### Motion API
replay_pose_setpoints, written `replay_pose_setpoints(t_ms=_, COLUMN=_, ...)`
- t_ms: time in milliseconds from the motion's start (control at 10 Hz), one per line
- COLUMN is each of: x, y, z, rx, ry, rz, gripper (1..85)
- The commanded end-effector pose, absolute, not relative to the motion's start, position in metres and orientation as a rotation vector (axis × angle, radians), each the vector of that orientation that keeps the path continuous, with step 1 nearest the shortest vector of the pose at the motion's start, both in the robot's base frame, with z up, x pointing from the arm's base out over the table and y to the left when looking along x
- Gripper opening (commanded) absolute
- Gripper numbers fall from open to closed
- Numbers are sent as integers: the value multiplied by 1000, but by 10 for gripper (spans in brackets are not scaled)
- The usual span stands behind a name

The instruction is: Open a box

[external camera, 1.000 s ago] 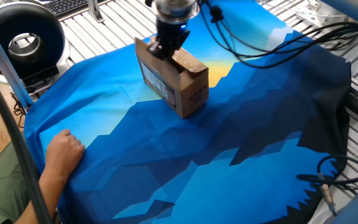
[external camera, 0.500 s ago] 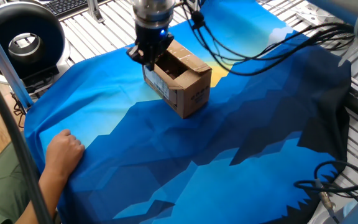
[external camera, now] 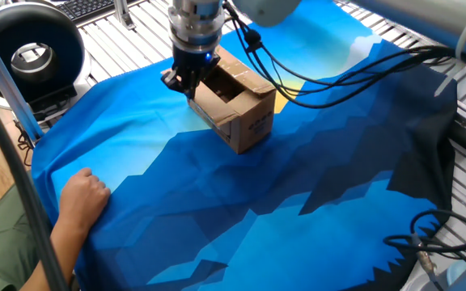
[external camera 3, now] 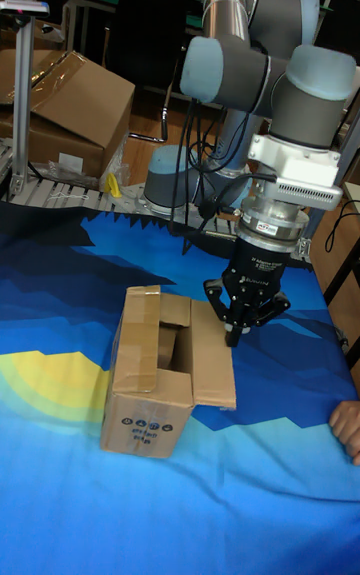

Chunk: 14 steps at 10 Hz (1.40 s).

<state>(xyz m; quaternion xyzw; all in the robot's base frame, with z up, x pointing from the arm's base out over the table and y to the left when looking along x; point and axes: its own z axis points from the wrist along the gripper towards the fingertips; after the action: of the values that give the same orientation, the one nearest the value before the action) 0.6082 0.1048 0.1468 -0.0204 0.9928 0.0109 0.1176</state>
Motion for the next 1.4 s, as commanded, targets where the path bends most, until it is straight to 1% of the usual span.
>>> replay_pose_setpoints(t_ms=0, x=621, y=105, z=133, rx=-124, ry=2833, rz=98, gripper=13)
replay_pose_setpoints(t_ms=100, x=620, y=102, z=127, rx=-127, ry=2828, rz=101, gripper=13)
replay_pose_setpoints(t_ms=200, x=617, y=94, z=127, rx=-120, ry=2845, rz=59, gripper=13)
replay_pose_setpoints(t_ms=500, x=597, y=77, z=143, rx=-133, ry=2931, rz=-21, gripper=13)
replay_pose_setpoints(t_ms=800, x=589, y=73, z=160, rx=-134, ry=2984, rz=14, gripper=13)
replay_pose_setpoints(t_ms=1100, x=592, y=59, z=161, rx=-196, ry=2982, rz=12, gripper=13)
replay_pose_setpoints(t_ms=1300, x=594, y=49, z=158, rx=-241, ry=2966, rz=49, gripper=13)
